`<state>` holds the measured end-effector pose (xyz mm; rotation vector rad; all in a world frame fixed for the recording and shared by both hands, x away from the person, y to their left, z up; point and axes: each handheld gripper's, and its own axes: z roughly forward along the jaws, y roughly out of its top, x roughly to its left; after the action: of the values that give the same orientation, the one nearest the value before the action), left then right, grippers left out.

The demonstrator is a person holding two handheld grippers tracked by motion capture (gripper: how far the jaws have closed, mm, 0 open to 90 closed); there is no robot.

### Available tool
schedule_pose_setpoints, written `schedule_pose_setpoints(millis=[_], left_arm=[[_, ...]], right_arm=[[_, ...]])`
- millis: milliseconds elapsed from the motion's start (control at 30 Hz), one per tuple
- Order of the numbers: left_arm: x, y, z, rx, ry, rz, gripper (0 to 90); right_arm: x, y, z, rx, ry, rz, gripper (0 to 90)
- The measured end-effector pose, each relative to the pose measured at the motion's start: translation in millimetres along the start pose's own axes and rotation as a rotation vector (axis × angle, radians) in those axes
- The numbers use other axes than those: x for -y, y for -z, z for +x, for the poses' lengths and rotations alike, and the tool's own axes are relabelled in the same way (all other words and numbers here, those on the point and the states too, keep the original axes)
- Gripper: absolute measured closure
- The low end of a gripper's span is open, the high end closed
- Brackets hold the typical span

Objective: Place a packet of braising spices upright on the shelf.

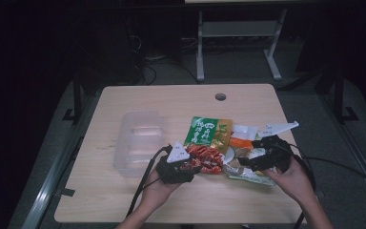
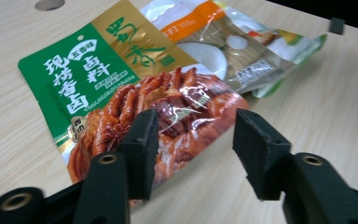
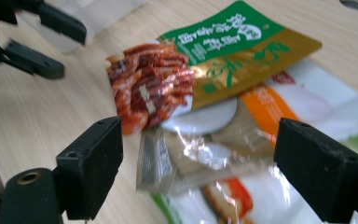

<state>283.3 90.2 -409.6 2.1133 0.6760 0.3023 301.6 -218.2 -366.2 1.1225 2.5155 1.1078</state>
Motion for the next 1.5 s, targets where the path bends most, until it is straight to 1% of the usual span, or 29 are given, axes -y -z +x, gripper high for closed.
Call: schedule_pose_setpoints(millis=[33, 67, 100, 133, 167, 200, 267, 300, 333, 367, 400, 433, 467, 500, 533, 567, 600, 633, 667, 700, 767, 833, 900, 967, 1033, 1200, 1300, 1367, 1500], left_arm=[[-0.7, -1.9, 2.0, -0.006, -0.004, 0.013, 54.9], [-0.7, -1.9, 2.0, -0.006, -0.004, 0.013, 56.9], [-2.0, -7.2, 3.6, -0.023, -0.004, 0.017, 58.6], [-2.0, -7.2, 3.6, -0.023, -0.004, 0.017, 59.9], [-4.1, -11.6, 4.3, -0.036, -0.001, 0.032, 60.3], [-4.7, -13.2, 4.7, -0.038, -0.004, 0.029, 62.2], [-7.1, -16.1, 3.9, -0.037, 0.013, 0.016, 65.3], [-8.1, -17.7, 2.6, -0.052, 0.000, 0.015, 66.9], [-8.1, -17.7, 2.6, -0.052, 0.000, 0.015, 69.0], [-9.0, -21.2, 3.0, -0.072, -0.016, 0.021, 70.7], [-9.0, -21.2, 3.0, -0.072, -0.016, 0.021, 71.7], [-9.2, -25.5, 3.9, -0.071, -0.006, 0.037, 73.4], [-9.2, -27.4, 3.8, -0.079, -0.012, 0.050, 75.2], [-9.2, -27.4, 3.8, -0.079, -0.012, 0.050, 76.8], [-9.0, -31.9, 2.8, -0.085, -0.010, 0.075, 78.0], [-8.2, -35.3, 1.3, -0.096, -0.006, 0.074, 79.3], [-7.6, -37.6, 1.3, -0.104, -0.018, 0.094, 80.0], [-6.6, -40.5, 1.0, -0.109, -0.019, 0.107, 80.3], [-6.6, -40.5, 1.0, -0.109, -0.019, 0.107, 80.4], [-4.1, -45.7, 0.2, -0.119, -0.015, 0.127, 80.6], [-2.3, -48.4, -0.3, -0.114, -0.025, 0.150, 80.7], [0.2, -50.7, -1.5, -0.119, -0.037, 0.159, 81.7], [2.2, -53.6, -1.7, -0.119, -0.031, 0.179, 81.8], [4.3, -57.2, -2.2, -0.119, -0.037, 0.201, 81.7], [5.3, -57.8, -3.4, -0.121, -0.028, 0.201, 81.8], [6.1, -58.6, -3.4, -0.123, -0.037, 0.203, 81.9], [6.0, -59.1, -3.0, -0.120, -0.040, 0.209, 82.0], [6.3, -59.8, -3.5, -0.118, -0.032, 0.206, 82.0], [6.8, -61.0, -4.2, -0.121, -0.041, 0.211, 82.3]], right_arm=[[-5.3, -2.0, -0.4, -0.006, -0.009, 0.008, 14.8], [-10.4, -4.8, -1.9, -0.008, -0.001, 0.010, 14.8], [-15.2, -6.6, -2.9, -0.007, 0.000, 0.018, 14.8], [-19.9, -9.4, -4.2, -0.011, 0.001, 0.015, 14.8], [-24.6, -11.0, -5.2, -0.014, -0.002, 0.028, 14.7], [-29.0, -13.4, -6.1, -0.014, -0.008, 0.030, 14.7], [-37.2, -18.1, -8.3, -0.015, -0.013, 0.042, 14.7], [-41.2, -20.6, -9.4, -0.010, -0.014, 0.051, 14.8], [-44.9, -23.2, -10.7, -0.008, -0.015, 0.057, 14.8], [-48.4, -25.7, -12.4, -0.011, -0.018, 0.060, 15.1], [-48.4, -25.7, -12.4, -0.011, -0.018, 0.060, 15.1], [-55.7, -31.1, -16.5, -0.005, -0.036, 0.074, 15.1], [-59.1, -33.9, -19.1, -0.004, -0.035, 0.078, 15.6], [-62.3, -36.8, -21.5, -0.001, -0.040, 0.082, 16.5], [-65.6, -40.3, -23.8, 0.001, -0.052, 0.087, 16.7], [-68.5, -43.8, -26.5, 0.004, -0.056, 0.096, 16.9], [-71.4, -47.1, -28.9, 0.007, -0.064, 0.110, 17.3], [-73.7, -50.9, -31.8, 0.012, -0.063, 0.116, 17.6], [-73.7, -50.9, -31.8, 0.012, -0.063, 0.116, 17.6], [-77.8, -57.1, -36.1, 0.009, -0.086, 0.126, 18.8], [-80.7, -63.7, -40.3, 0.020, -0.102, 0.140, 19.5], [-83.0, -69.9, -44.5, 0.018, -0.122, 0.153, 19.7], [-85.3, -75.6, -47.7, 0.009, -0.137, 0.163, 19.8], [-87.6, -81.4, -50.4, 0.020, -0.150, 0.184, 19.6], [-88.2, -87.2, -53.8, 0.025, -0.160, 0.194, 19.8], [-85.4, -100.5, -59.8, 0.048, -0.184, 0.246, 20.2], [-84.7, -105.9, -62.4, 0.059, -0.189, 0.257, 21.1], [-84.2, -109.4, -64.3, 0.064, -0.204, 0.268, 21.5], [-82.4, -117.3, -68.9, 0.084, -0.223, 0.290, 22.6]])
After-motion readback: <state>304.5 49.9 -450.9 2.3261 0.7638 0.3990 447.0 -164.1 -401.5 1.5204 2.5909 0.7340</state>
